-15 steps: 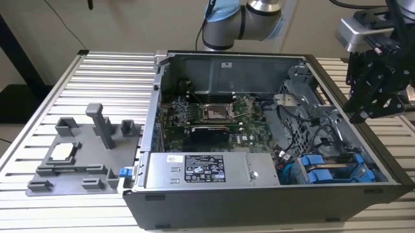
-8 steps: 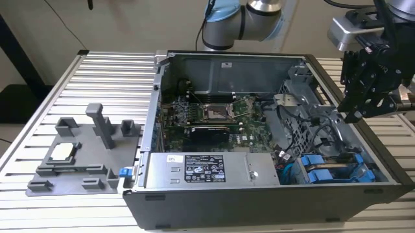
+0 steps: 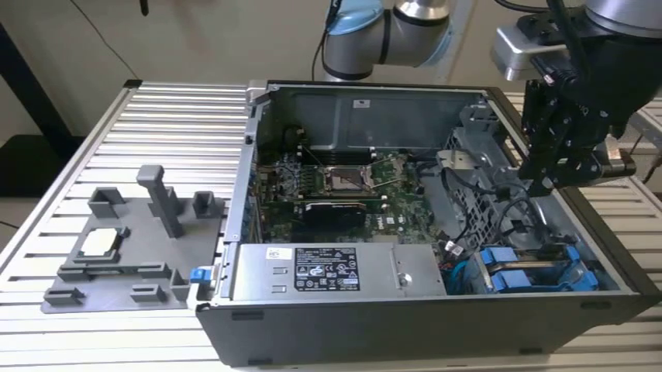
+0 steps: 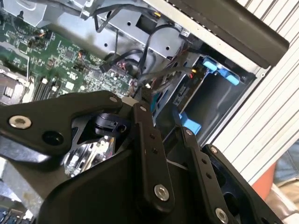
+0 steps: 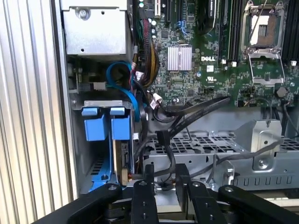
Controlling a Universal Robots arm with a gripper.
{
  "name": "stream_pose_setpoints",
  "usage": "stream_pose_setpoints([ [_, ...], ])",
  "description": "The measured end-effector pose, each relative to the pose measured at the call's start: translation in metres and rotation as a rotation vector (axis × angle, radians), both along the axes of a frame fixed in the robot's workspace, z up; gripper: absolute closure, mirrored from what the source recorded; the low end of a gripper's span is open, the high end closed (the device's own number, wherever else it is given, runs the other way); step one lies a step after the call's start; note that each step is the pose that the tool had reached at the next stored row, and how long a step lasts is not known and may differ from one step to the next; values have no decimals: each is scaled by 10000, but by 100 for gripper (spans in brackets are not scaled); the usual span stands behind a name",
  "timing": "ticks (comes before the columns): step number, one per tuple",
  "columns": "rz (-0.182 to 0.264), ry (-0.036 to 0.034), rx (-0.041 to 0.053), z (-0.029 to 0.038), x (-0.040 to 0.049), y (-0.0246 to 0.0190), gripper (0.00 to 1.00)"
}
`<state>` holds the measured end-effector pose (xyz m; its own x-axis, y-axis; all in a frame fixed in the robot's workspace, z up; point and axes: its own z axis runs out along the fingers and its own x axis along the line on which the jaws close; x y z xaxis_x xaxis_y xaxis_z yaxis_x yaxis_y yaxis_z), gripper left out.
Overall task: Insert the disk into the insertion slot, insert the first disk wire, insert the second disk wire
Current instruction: 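Insert the first disk wire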
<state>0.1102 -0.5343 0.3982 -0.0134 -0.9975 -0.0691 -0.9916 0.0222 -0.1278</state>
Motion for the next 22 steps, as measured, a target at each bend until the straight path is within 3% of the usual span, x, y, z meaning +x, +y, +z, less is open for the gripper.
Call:
stream_pose_setpoints([
  [7,-2,-98,-4,-9,-259,0,67],
  [9,0,-115,-56,-16,-321,0,67],
  [13,45,-125,-416,-30,-364,29,67],
  [19,150,-220,-965,-59,-398,108,67],
  [22,204,-298,-1105,-87,-416,169,67],
])
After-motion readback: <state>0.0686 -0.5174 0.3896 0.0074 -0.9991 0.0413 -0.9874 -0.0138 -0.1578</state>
